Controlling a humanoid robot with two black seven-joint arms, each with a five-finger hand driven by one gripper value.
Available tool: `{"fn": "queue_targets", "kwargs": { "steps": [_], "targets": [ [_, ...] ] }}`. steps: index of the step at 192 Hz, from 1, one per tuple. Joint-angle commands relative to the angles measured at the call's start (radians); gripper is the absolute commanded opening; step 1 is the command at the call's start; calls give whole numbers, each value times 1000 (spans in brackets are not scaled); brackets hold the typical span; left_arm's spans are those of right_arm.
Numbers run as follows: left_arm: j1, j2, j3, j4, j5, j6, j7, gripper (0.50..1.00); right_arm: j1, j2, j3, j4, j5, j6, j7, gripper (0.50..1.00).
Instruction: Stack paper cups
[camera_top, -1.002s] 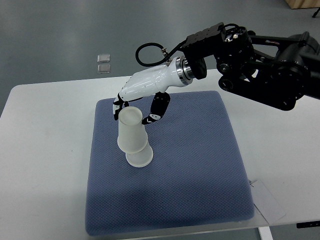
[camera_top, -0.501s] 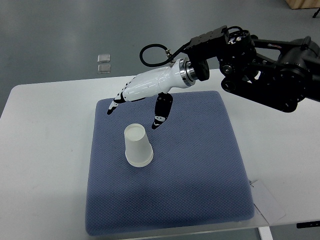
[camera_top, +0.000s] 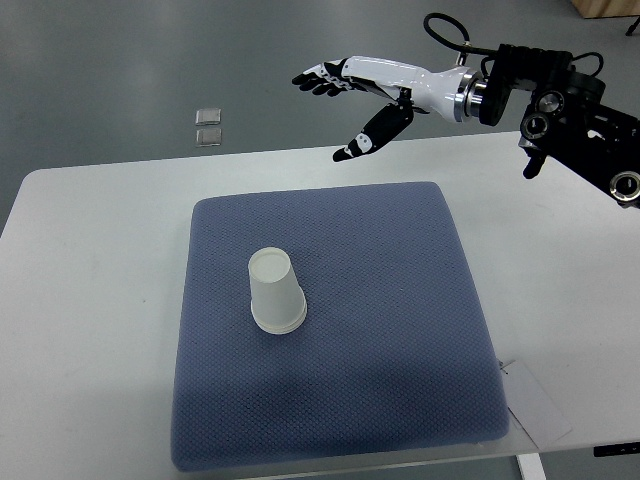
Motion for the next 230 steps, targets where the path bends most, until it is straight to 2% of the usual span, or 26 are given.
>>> {"fn": "queue_targets", "kwargs": {
  "steps": [1, 26, 58, 93, 110, 137, 186, 230],
  "targets": [
    [0, 0, 0, 0, 0, 0, 0, 1000, -86, 4, 46, -22, 94, -141, -52, 903],
    [0, 0, 0, 0, 0, 0, 0, 1000, -160, 26, 81, -76, 232, -270, -67, 903],
    [0, 0, 0, 0, 0, 0, 0, 1000, -215, 72, 129, -157, 343, -397, -69, 903],
    [0, 0, 0, 0, 1, 0, 0, 1000, -279, 158, 279, -240, 341, -414, -75, 903],
    [0, 0, 0, 0, 0, 0, 0, 1000, -309, 190, 325, -245, 332, -414, -104, 905],
    [0, 0, 0, 0, 0, 0, 0, 1000, -330, 225, 364, -243, 331, -426, -103, 930],
    [0, 0, 0, 0, 0, 0, 0, 1000, -381, 287, 434, -237, 332, -578, -95, 930],
    [0, 0, 0, 1, 0, 0, 0, 1000, -396, 316, 433, -235, 331, -595, -96, 930]
  ]
}}
